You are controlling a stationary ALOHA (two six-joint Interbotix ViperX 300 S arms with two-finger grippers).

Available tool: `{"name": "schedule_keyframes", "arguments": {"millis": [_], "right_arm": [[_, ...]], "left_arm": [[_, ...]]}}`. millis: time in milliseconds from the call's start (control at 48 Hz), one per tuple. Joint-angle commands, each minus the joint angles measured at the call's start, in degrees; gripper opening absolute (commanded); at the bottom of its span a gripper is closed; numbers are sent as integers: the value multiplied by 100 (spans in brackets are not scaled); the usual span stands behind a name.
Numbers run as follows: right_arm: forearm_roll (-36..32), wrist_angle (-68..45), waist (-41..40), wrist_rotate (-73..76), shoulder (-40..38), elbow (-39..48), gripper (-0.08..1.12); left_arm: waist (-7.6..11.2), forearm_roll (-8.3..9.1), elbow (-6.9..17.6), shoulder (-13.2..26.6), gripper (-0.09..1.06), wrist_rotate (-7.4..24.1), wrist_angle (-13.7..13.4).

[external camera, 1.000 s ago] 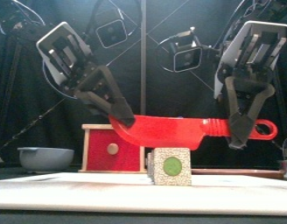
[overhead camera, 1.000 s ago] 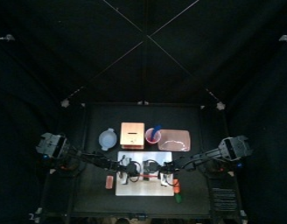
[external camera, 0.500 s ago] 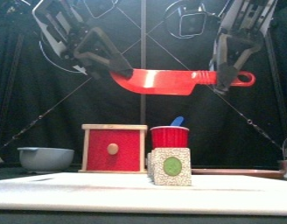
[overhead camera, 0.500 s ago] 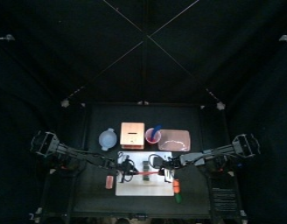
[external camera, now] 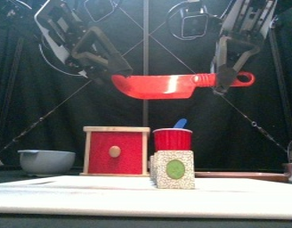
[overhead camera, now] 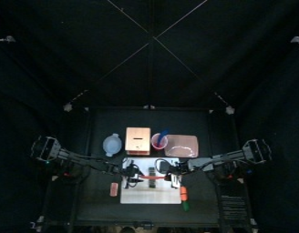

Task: Place sushi on board then cut the sushi with the knife then place the pieces on the plate
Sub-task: Cut the sushi into 4 pieces

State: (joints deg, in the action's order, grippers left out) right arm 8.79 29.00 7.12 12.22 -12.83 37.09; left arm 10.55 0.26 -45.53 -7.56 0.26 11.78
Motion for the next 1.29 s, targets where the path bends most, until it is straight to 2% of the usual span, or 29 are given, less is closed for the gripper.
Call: {"name": "schedule_keyframes", "arguments": {"millis": [21,292,417,521,688,812,1146,1292], "right_arm": [[0,-35,-18,-9,-167,-88,51],[9,-35,-26,0,-246,35,51],[44,-35,-26,9,-413,176,51],[123,-35,-70,18,-615,360,51],[413,-35,-211,35,-1037,853,51],[642,-79,-334,35,-1397,1204,51],[1125,-79,-853,35,-2496,2188,51],[1178,-246,-958,26,-2593,2399,53]], "left_arm": [[-44,9,53,-97,77,-9,53],[-220,0,-18,-149,79,-9,123],[-299,0,-149,-264,79,-18,220],[-369,-18,-264,-396,79,-26,466],[-413,-123,-501,-483,79,-18,1055],[-413,-149,-598,-483,79,-18,1239],[-422,-158,-624,-439,79,-26,1274],[-422,-202,-624,-396,79,-18,1283]]}}
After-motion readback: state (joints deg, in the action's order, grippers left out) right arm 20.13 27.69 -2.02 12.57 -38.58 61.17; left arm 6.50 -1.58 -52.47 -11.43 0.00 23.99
